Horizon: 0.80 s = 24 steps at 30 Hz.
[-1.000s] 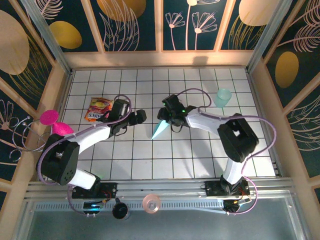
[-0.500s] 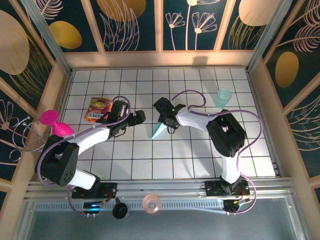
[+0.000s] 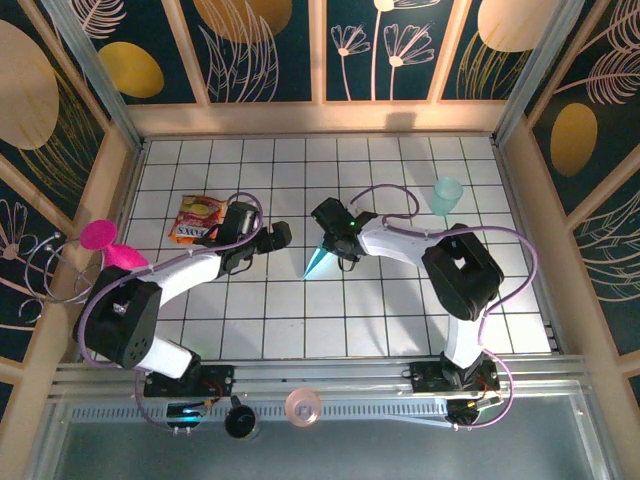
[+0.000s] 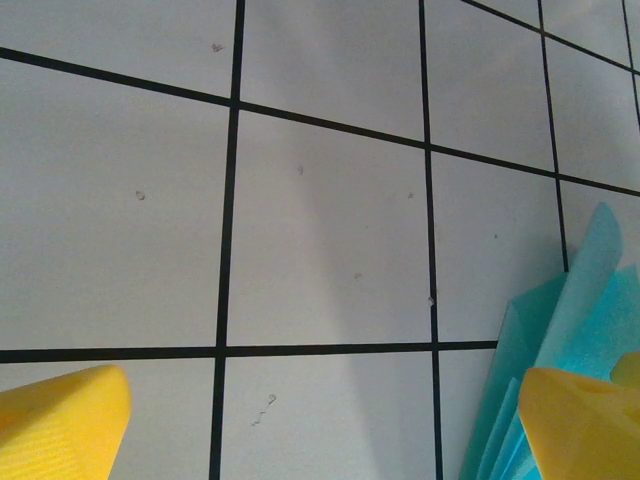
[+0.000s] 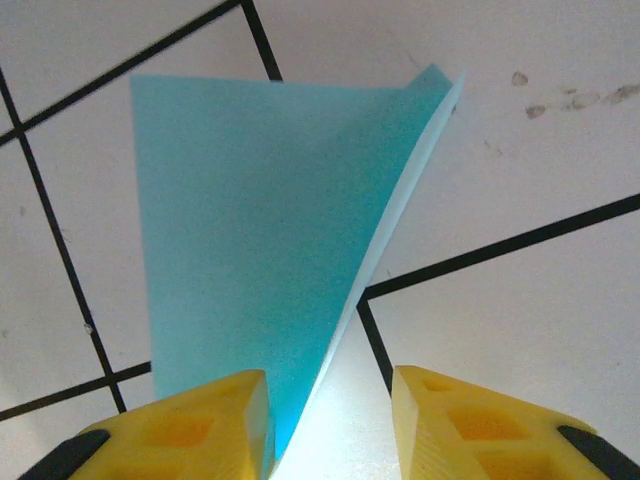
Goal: Fold a paper plane with a square sheet of paper (pick it up from the middle)
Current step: Turn over a paper plane at the center of the table.
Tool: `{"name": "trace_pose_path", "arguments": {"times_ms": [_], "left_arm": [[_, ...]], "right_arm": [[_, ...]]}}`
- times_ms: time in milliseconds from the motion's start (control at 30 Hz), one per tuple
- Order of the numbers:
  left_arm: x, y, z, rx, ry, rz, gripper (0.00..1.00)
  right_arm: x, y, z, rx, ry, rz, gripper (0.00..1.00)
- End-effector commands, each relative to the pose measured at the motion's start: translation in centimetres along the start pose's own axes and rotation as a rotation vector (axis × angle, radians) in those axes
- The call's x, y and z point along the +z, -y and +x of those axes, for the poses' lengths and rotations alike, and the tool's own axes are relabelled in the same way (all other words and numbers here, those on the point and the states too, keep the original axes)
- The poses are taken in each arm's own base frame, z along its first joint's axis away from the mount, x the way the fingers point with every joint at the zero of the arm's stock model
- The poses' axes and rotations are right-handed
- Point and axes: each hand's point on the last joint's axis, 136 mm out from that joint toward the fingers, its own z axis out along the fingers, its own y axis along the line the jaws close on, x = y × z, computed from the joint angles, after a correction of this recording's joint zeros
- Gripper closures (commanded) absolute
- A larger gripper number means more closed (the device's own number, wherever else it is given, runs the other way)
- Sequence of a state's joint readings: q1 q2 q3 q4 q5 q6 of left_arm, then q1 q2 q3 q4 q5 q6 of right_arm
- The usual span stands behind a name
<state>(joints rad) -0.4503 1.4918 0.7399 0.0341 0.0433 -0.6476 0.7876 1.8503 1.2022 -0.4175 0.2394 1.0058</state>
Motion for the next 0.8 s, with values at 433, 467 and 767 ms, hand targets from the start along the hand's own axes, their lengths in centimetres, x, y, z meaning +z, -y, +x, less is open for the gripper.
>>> {"name": "trace_pose_path", "arguments": {"times_ms": [433, 467, 767], "left_arm": [[-0.1, 0.4, -1.4, -0.002, 0.039, 0.005, 0.01], [-0.2, 0.4, -1.5, -0.007, 0.045, 0.001, 0.01], [-1.4, -1.0, -2.8, -0.127, 0.109, 0.022, 0.01]], "right_arm": [[-1.6, 0.9, -1.9, 0.101, 0.076, -0.040, 0.96], [-1.8, 0.8, -2.2, 0.095, 0.087, -0.044, 0.98], [-6.5, -4.6, -6.1, -0.123, 0.185, -0.349, 1.00]]}}
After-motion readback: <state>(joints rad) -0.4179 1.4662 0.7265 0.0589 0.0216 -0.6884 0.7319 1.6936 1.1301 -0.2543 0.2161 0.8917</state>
